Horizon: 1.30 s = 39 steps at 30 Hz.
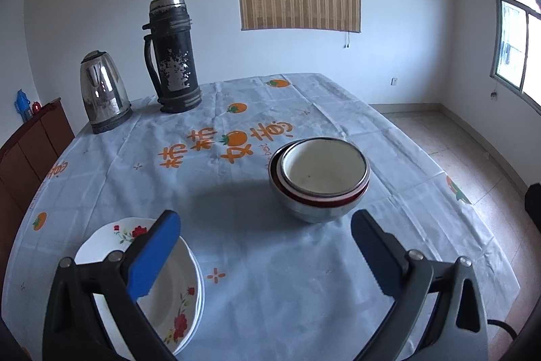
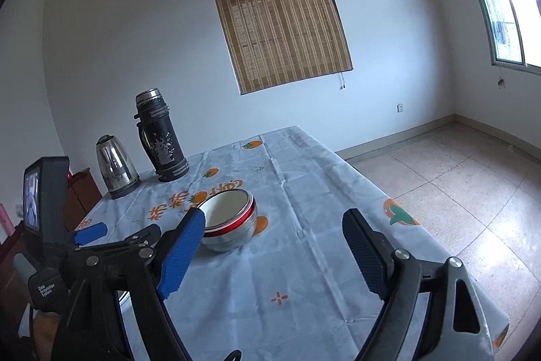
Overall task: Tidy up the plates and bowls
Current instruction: 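Move both grippers back to the rim of the bowl stack, then close both grippers on the bowl stack rim and lift it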
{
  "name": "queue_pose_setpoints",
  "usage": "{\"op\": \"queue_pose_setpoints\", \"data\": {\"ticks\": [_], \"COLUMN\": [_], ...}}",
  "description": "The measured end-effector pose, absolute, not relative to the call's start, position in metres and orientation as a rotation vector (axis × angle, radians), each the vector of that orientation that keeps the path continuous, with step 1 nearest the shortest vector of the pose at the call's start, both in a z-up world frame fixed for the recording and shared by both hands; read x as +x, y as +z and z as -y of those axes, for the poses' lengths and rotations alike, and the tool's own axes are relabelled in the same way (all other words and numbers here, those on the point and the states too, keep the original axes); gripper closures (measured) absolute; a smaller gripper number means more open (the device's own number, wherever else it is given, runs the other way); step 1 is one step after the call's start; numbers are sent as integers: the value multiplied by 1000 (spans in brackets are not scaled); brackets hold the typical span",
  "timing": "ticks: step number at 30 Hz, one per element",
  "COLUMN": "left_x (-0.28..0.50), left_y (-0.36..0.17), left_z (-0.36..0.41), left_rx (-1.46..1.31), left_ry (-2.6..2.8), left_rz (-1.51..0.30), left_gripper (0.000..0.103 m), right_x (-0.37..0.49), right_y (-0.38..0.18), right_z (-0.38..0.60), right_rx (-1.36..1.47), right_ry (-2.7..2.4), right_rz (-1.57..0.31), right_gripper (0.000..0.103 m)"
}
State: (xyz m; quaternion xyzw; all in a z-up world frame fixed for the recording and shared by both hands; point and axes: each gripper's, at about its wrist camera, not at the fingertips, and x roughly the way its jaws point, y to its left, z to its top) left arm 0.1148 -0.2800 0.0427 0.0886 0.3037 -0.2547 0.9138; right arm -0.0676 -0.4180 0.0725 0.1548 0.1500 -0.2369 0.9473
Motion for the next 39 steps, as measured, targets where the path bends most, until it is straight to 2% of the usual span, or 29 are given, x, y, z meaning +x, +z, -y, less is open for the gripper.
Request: {"op": "queue_pose_setpoints", "data": {"ticks": [16, 39], "left_x": [152, 207], "left_y": [25, -7], "left_z": [335, 341], "left_rx": [210, 189], "left_ry": [-550, -523], "left_rz": [-672, -774], "left_gripper": [0, 1], "right_x": [-33, 48], "right_y": [59, 22], "right_z": [475, 505], "right_rx": [337, 434], "right_ry": [-553, -506], "right_rz": [-379, -438], "right_gripper": [18, 18]}}
